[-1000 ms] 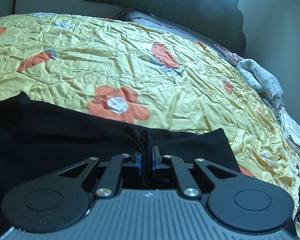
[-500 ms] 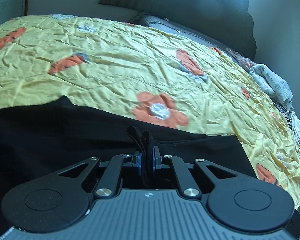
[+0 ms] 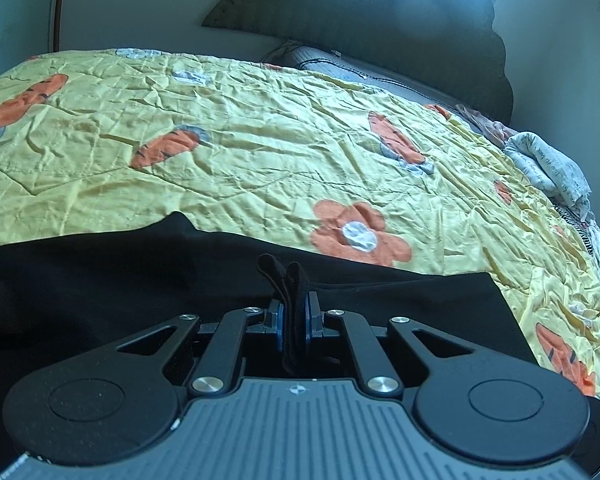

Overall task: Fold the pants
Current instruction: 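Grasp the trouser edge with the left gripper beside the right gripper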

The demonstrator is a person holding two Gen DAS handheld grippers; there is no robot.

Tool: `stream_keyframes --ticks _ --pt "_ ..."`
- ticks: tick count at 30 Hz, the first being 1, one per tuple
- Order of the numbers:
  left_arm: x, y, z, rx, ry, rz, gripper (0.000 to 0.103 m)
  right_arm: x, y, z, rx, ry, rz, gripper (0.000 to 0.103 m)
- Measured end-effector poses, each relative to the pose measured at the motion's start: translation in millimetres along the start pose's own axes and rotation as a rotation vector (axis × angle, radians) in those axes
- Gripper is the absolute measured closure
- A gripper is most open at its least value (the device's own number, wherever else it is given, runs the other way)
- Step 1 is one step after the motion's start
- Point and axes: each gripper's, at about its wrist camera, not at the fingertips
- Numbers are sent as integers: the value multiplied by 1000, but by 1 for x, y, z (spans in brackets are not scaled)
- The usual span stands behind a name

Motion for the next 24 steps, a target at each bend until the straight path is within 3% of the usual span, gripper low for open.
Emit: stream_keyframes --ticks 24 --pt "4 7 -11 -31 -71 4 95 8 14 23 62 -24 -24 98"
Point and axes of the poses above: each gripper's, at about its wrist camera, not at the fingertips, and x roughly against the way its jaws point, z to its right, y to its underside
